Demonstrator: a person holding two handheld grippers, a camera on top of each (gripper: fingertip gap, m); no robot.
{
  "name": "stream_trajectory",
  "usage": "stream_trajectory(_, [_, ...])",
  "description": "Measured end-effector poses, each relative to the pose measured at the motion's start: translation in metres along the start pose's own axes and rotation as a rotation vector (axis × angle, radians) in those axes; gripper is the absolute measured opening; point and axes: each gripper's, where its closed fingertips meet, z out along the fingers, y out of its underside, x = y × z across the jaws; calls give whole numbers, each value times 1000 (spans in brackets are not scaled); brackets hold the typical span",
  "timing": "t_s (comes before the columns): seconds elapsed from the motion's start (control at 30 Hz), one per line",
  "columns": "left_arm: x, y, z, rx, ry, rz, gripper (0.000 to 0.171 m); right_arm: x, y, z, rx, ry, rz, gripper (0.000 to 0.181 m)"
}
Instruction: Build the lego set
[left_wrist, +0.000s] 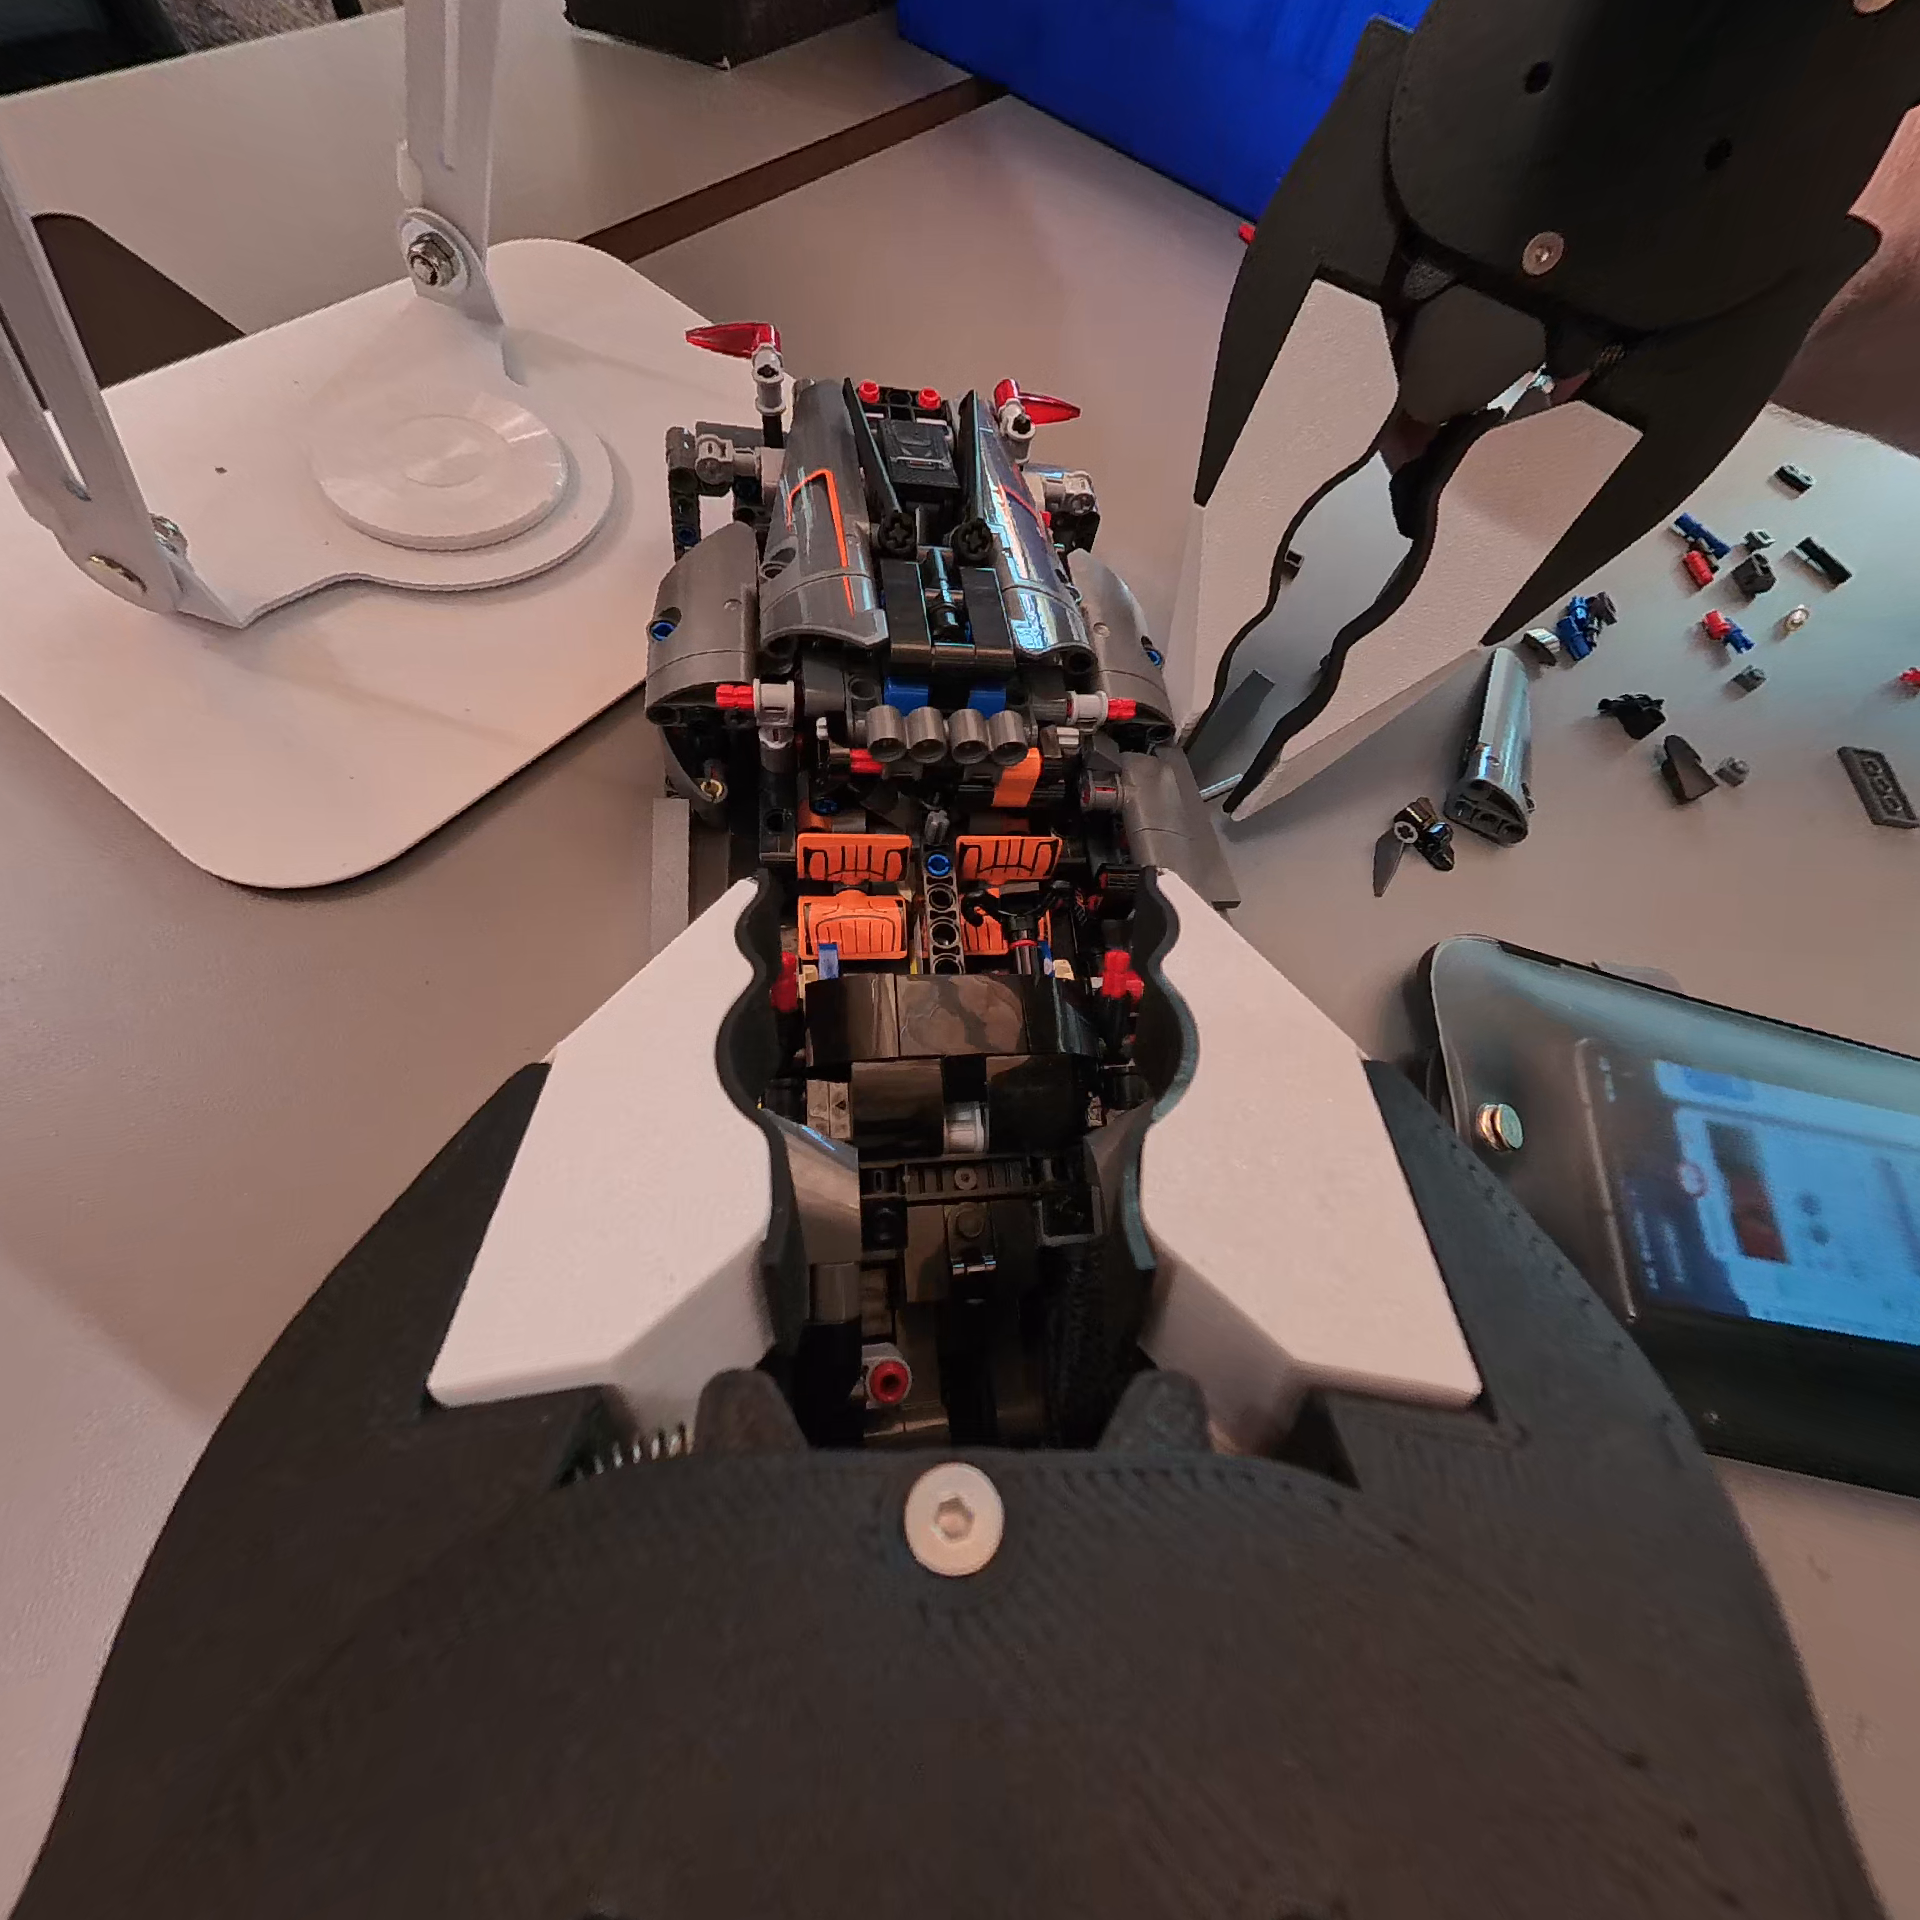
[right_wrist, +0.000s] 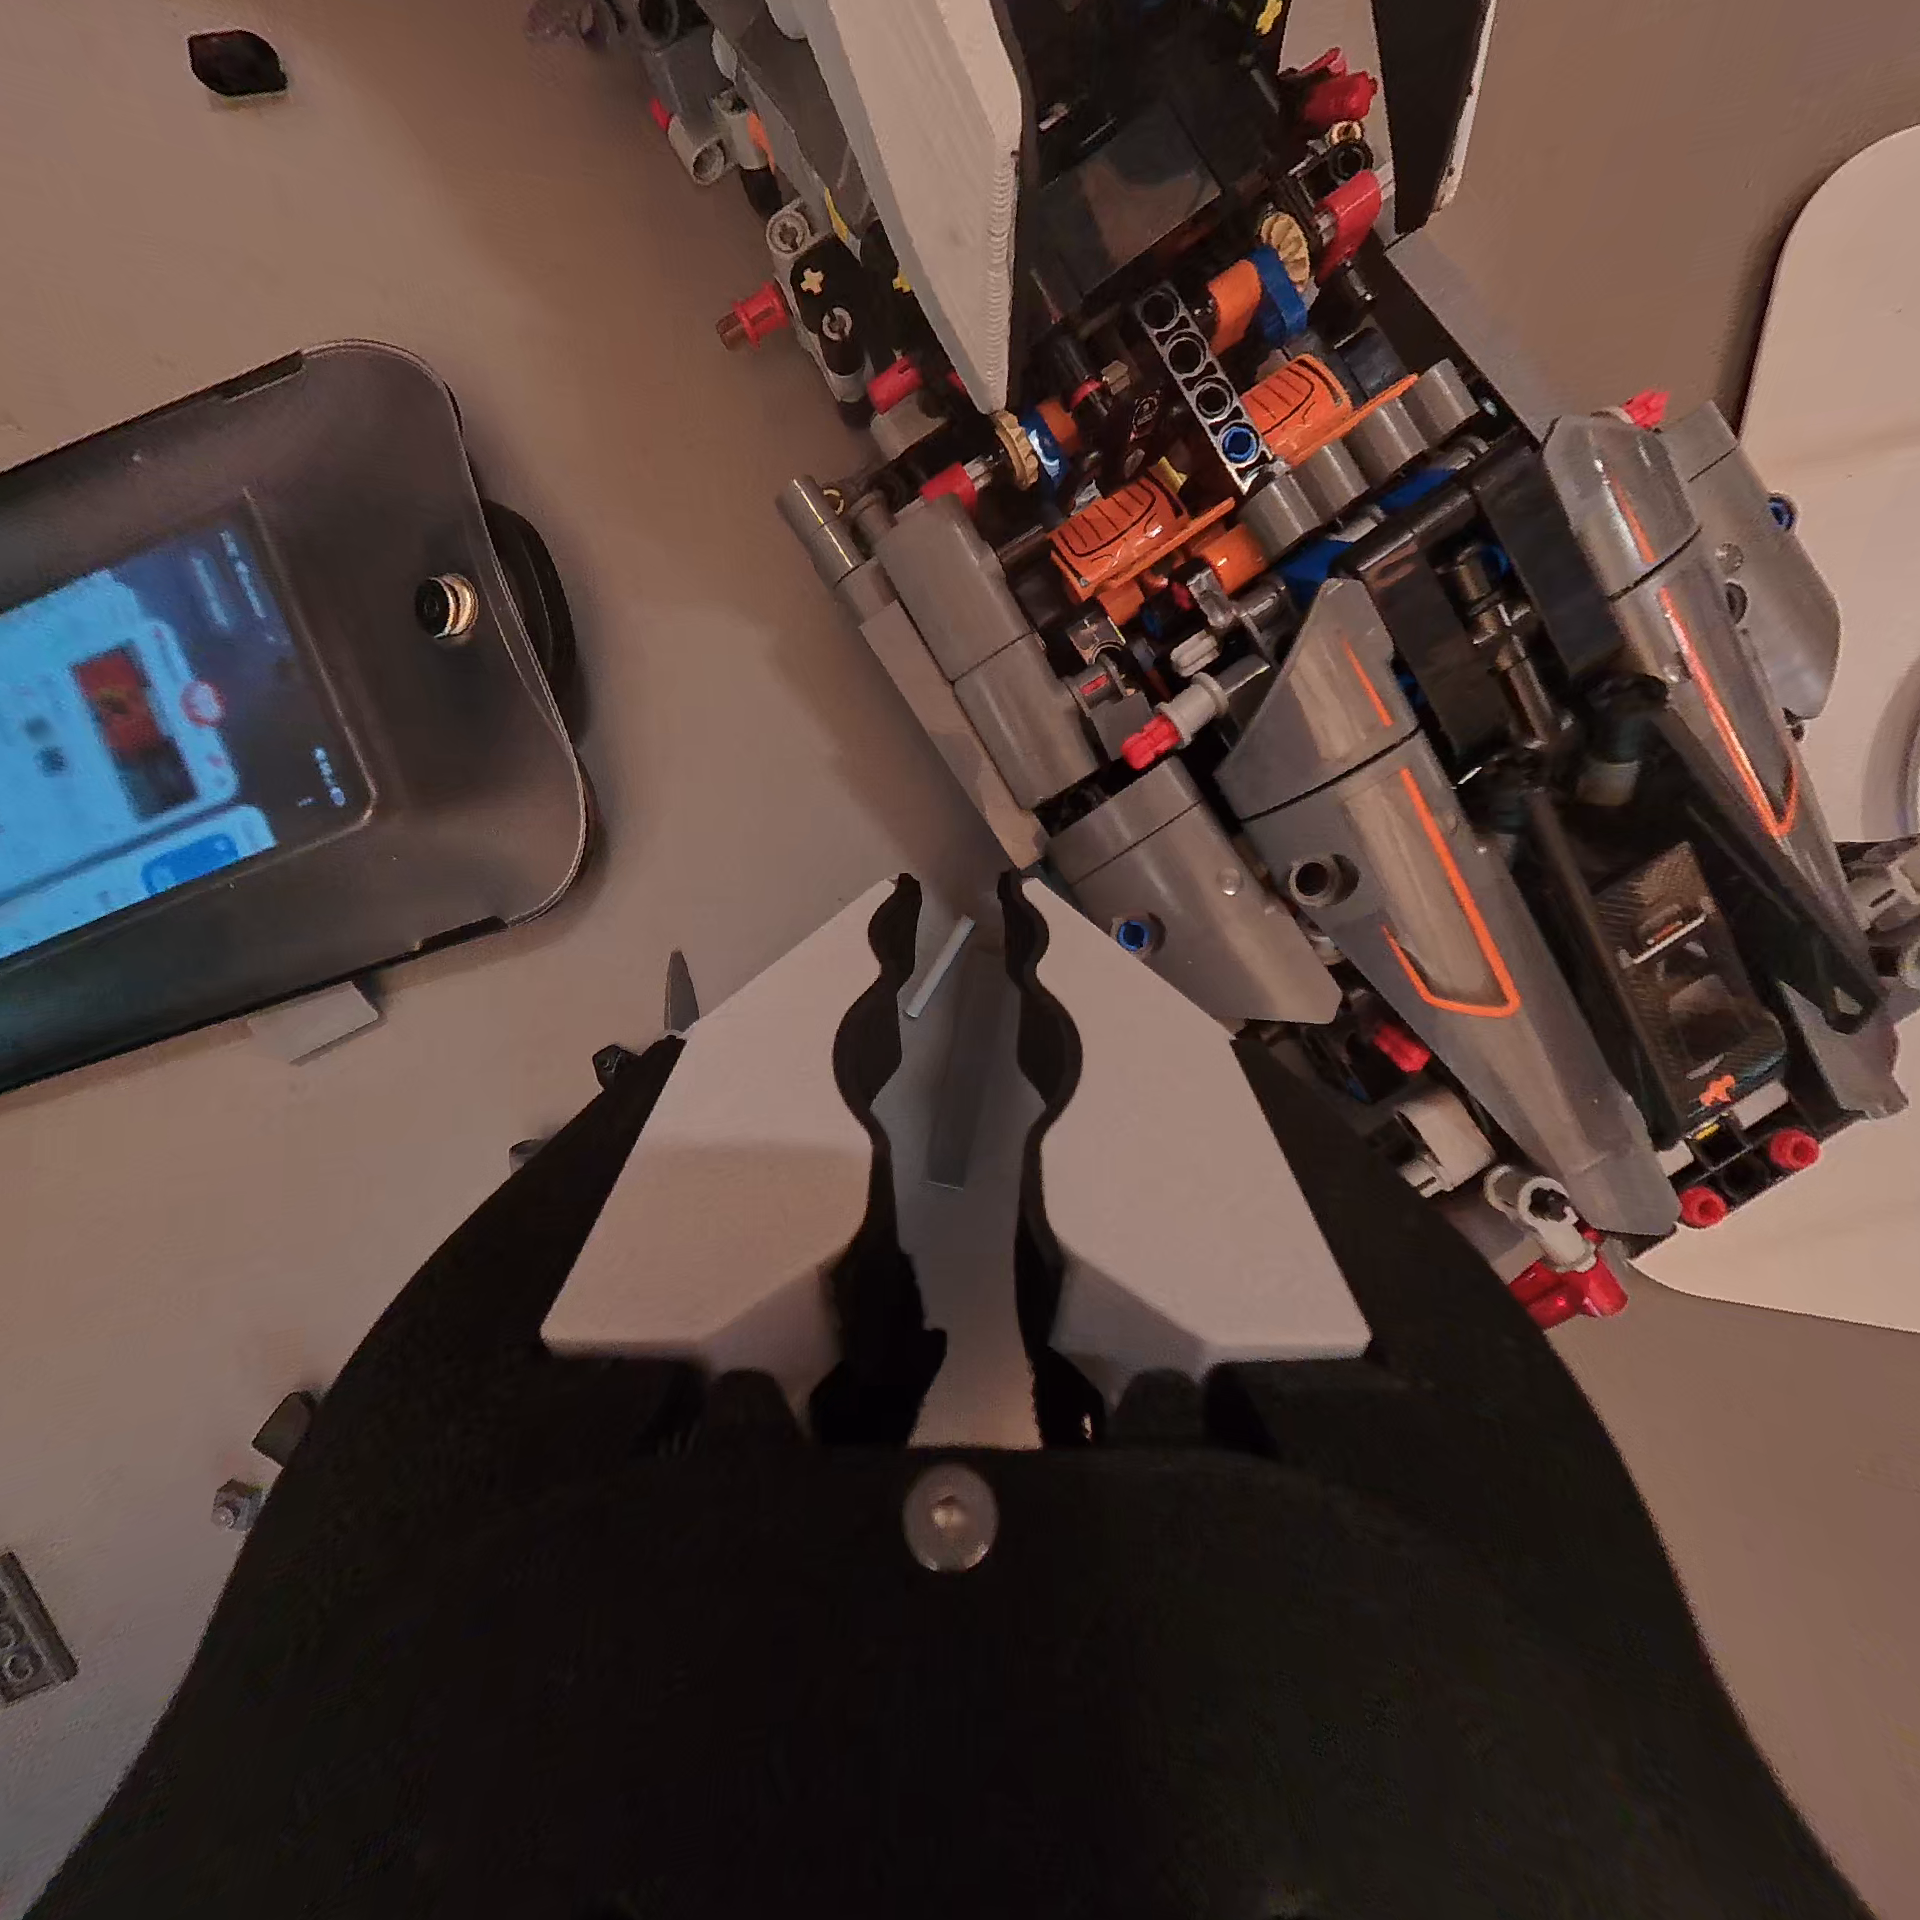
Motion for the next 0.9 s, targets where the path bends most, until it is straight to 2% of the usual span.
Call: stream_trajectory(0.9, [0,1,0,6,22,-18,66,-4,-5,-2,75,-56,47,15])
